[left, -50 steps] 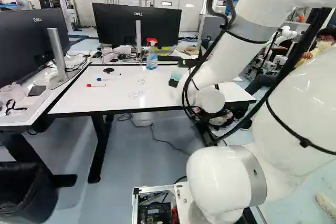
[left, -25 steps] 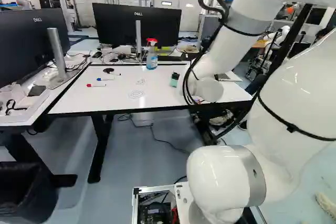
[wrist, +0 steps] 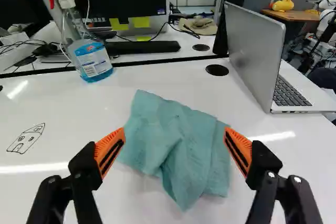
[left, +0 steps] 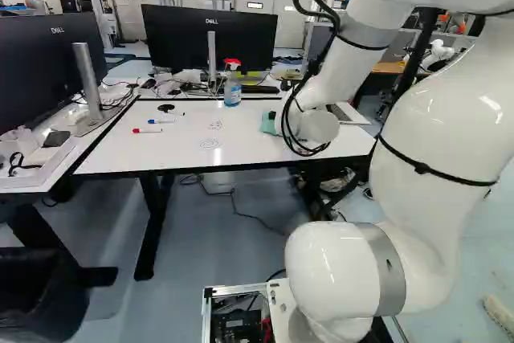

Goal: Clean the table with the green towel

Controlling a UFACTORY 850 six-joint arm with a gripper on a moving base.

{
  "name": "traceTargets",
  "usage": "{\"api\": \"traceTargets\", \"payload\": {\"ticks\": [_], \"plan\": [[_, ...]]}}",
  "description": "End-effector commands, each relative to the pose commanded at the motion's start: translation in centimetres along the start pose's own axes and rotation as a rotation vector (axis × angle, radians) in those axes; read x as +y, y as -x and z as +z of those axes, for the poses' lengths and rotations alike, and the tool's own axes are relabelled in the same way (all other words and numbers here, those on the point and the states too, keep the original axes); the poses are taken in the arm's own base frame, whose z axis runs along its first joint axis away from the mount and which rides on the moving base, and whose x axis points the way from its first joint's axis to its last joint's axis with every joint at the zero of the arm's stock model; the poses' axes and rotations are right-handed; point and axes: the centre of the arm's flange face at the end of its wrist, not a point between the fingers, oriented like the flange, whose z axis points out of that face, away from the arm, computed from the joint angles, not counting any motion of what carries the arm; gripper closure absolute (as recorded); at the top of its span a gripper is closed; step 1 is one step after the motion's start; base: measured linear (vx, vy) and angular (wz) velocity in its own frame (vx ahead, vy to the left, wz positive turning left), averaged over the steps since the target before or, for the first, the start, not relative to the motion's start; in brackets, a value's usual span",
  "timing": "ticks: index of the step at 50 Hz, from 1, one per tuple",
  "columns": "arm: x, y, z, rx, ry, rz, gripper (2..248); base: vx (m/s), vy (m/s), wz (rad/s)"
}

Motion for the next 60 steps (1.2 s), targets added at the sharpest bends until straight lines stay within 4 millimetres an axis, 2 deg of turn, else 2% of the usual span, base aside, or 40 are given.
{"api": "traceTargets", "payload": {"ticks": [28, 60], "plan": [[-0.3, -1.1, 5.1, -0.093, -0.005, -0.003, 3, 0.000, 0.000, 0.000], [-0.1, -0.7, 7.0, -0.221, -0.002, -0.001, 3, 0.000, 0.000, 0.000]]}}
